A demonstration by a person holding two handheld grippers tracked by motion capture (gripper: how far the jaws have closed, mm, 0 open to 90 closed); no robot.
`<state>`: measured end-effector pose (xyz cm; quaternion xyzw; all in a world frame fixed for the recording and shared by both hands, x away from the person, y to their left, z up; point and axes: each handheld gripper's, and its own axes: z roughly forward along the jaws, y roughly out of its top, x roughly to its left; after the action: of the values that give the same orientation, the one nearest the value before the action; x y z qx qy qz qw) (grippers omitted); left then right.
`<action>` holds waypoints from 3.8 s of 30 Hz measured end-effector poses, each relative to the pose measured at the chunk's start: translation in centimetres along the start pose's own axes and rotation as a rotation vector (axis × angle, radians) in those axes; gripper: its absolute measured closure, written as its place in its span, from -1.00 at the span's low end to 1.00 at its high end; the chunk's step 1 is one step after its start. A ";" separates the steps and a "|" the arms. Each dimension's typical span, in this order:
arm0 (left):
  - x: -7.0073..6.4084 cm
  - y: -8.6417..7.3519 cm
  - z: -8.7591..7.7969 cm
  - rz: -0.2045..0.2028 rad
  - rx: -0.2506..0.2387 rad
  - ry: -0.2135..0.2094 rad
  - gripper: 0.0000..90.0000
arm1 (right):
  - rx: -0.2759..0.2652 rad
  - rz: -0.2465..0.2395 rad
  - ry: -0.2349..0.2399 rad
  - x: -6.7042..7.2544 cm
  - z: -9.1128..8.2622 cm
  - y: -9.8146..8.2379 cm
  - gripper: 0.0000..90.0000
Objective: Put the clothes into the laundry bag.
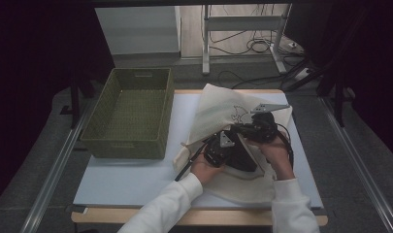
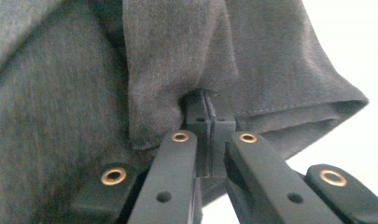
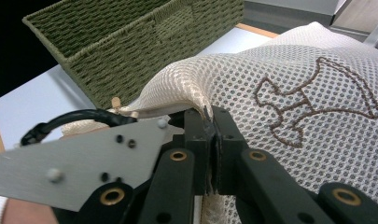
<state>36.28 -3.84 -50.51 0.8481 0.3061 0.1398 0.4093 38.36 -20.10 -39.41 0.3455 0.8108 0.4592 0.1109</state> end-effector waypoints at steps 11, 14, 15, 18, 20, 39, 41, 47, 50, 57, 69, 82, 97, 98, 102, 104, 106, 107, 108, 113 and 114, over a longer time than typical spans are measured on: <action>-1.0 -0.8 -2.9 0.016 -0.030 -0.091 1.00 | 0.003 0.001 -0.001 0.0 0.1 0.0 0.92; -1.2 -1.4 -3.4 0.037 -0.031 -0.092 0.99 | 0.004 0.002 -0.003 0.0 0.1 0.0 0.92; -1.2 -1.6 -3.5 0.047 -0.026 -0.089 0.99 | 0.005 0.000 -0.002 0.0 0.1 0.0 0.92; -1.0 -2.2 -3.2 0.069 0.002 -0.062 0.99 | 0.011 -0.002 -0.001 0.1 0.2 -0.1 0.92; -0.8 -2.5 -2.7 0.063 0.018 -0.058 1.00 | 0.014 -0.003 0.000 0.1 0.2 -0.1 0.92; -0.3 -2.2 1.1 0.083 0.098 -0.007 1.00 | 0.017 -0.004 0.004 0.1 0.2 -0.1 0.92; -0.1 -2.0 1.3 0.077 0.098 -0.003 1.00 | 0.016 -0.004 0.004 0.1 0.2 -0.1 0.92; -0.1 -1.8 1.9 0.062 0.075 0.011 1.00 | 0.012 -0.003 0.003 0.1 0.1 0.0 0.92; 0.0 -1.5 2.2 0.069 0.082 0.029 1.00 | 0.008 -0.002 0.003 0.1 0.1 0.0 0.92; 0.3 -0.9 2.7 0.063 0.095 0.049 1.00 | 0.004 0.000 0.003 0.0 0.0 0.0 0.92; 0.1 -2.4 -1.0 -0.006 0.021 -0.019 1.00 | 0.013 -0.003 0.007 0.1 0.1 -0.1 0.92; 1.4 -6.2 -7.6 -0.073 -0.065 -0.039 1.00 | 0.054 -0.011 0.018 0.7 0.8 -0.5 0.91; 2.9 -8.2 -10.6 -0.137 -0.081 -0.035 1.00 | 0.065 -0.011 0.022 0.8 0.9 -0.9 0.91; 2.9 -8.3 -10.8 -0.142 -0.083 -0.036 1.00 | 0.069 -0.010 0.023 0.8 0.9 -0.9 0.91; 2.9 -9.0 -11.6 -0.146 -0.087 -0.033 1.00 | 0.077 -0.012 0.018 1.1 1.1 -1.0 0.91; 2.9 -9.4 -12.0 -0.144 -0.082 -0.027 1.00 | 0.083 -0.016 0.013 1.3 1.1 -1.1 0.91; 2.7 -9.8 -12.4 -0.134 -0.076 -0.012 1.00 | 0.087 -0.021 0.011 1.5 1.1 -1.1 0.91; 2.7 -10.0 -12.6 -0.131 -0.074 -0.010 1.00 | 0.090 -0.021 0.009 1.6 1.1 -1.2 0.91; 2.6 -10.1 -12.9 -0.131 -0.077 -0.009 1.00 | 0.095 -0.021 0.008 1.8 1.2 -1.3 0.91; 2.6 -10.9 -14.0 -0.133 -0.079 -0.006 1.00 | 0.114 -0.030 -0.003 2.4 1.2 -1.8 0.91; 2.7 -11.0 -14.2 -0.136 -0.081 -0.003 1.00 | 0.116 -0.035 -0.005 2.5 1.1 -1.9 0.91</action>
<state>26.97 11.80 -50.23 0.8083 0.3566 0.1224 0.4522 36.15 -18.35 -41.19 0.3385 0.8416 0.4086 0.1008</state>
